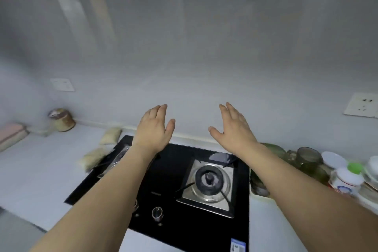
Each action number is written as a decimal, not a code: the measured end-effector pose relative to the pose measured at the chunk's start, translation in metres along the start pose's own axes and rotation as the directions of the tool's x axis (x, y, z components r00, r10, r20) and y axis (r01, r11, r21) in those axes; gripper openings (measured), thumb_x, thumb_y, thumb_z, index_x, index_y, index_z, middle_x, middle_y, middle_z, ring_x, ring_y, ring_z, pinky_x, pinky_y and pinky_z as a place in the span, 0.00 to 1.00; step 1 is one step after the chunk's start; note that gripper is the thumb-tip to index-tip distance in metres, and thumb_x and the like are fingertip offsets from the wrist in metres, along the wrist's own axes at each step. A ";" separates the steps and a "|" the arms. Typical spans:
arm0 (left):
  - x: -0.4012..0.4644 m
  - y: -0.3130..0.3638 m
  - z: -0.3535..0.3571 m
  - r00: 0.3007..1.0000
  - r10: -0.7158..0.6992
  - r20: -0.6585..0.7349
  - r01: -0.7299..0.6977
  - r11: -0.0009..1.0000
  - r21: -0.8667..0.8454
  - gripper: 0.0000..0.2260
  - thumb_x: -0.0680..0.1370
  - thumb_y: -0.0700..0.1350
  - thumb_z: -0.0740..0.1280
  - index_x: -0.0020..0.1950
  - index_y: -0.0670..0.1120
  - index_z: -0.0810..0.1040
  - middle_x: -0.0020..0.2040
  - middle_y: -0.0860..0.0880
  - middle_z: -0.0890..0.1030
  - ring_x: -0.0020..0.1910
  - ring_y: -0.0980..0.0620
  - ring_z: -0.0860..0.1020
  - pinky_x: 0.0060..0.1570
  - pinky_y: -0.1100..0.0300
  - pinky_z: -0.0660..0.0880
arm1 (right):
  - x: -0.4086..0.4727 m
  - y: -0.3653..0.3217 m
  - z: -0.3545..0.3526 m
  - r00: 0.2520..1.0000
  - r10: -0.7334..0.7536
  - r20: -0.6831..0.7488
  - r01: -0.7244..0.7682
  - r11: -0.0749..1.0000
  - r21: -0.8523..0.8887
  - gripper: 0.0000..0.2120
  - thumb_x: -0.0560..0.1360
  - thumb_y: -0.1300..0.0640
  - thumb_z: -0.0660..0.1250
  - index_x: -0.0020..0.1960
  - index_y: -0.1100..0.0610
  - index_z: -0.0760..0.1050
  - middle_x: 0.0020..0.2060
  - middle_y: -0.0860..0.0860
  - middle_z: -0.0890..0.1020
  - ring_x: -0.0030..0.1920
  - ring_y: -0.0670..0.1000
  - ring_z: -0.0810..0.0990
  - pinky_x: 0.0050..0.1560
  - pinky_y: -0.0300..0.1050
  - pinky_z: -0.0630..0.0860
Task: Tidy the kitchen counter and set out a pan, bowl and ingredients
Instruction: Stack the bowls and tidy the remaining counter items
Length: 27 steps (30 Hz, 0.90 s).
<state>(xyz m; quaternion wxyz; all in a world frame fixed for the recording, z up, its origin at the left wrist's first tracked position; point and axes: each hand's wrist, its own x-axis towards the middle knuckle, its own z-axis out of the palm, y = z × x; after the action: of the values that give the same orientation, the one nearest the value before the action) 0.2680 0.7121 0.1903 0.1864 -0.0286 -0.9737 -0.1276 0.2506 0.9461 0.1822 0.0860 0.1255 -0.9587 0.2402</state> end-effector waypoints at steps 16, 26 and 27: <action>-0.167 -0.285 -0.155 0.896 -0.417 -0.151 0.437 0.888 0.142 0.24 0.82 0.52 0.56 0.76 0.42 0.62 0.73 0.43 0.67 0.70 0.43 0.65 0.67 0.50 0.63 | -0.011 -0.328 0.152 0.888 -0.432 0.159 0.411 0.899 0.151 0.35 0.79 0.43 0.58 0.79 0.53 0.47 0.78 0.53 0.47 0.78 0.53 0.47 0.77 0.50 0.44; -0.206 -0.377 -0.193 0.821 -0.536 -0.197 0.562 0.818 0.119 0.24 0.82 0.51 0.57 0.76 0.42 0.62 0.73 0.42 0.68 0.70 0.42 0.65 0.67 0.52 0.61 | 0.004 -0.432 0.216 0.809 -0.539 0.235 0.516 0.842 0.156 0.35 0.79 0.43 0.58 0.79 0.55 0.47 0.78 0.54 0.48 0.78 0.53 0.47 0.77 0.50 0.45; -0.207 -0.385 -0.192 0.820 -0.541 -0.189 0.566 0.816 0.119 0.24 0.82 0.50 0.57 0.76 0.42 0.62 0.73 0.42 0.67 0.70 0.42 0.65 0.68 0.52 0.61 | 0.007 -0.439 0.224 0.803 -0.545 0.240 0.523 0.838 0.154 0.35 0.78 0.43 0.58 0.79 0.55 0.47 0.78 0.54 0.48 0.78 0.53 0.47 0.77 0.51 0.46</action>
<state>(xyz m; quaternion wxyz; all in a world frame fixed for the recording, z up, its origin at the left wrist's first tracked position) 0.4893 0.2890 0.1942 0.2139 0.2815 -0.9306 -0.0946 0.3443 0.4625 0.1816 0.0113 0.4256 -0.8765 0.2248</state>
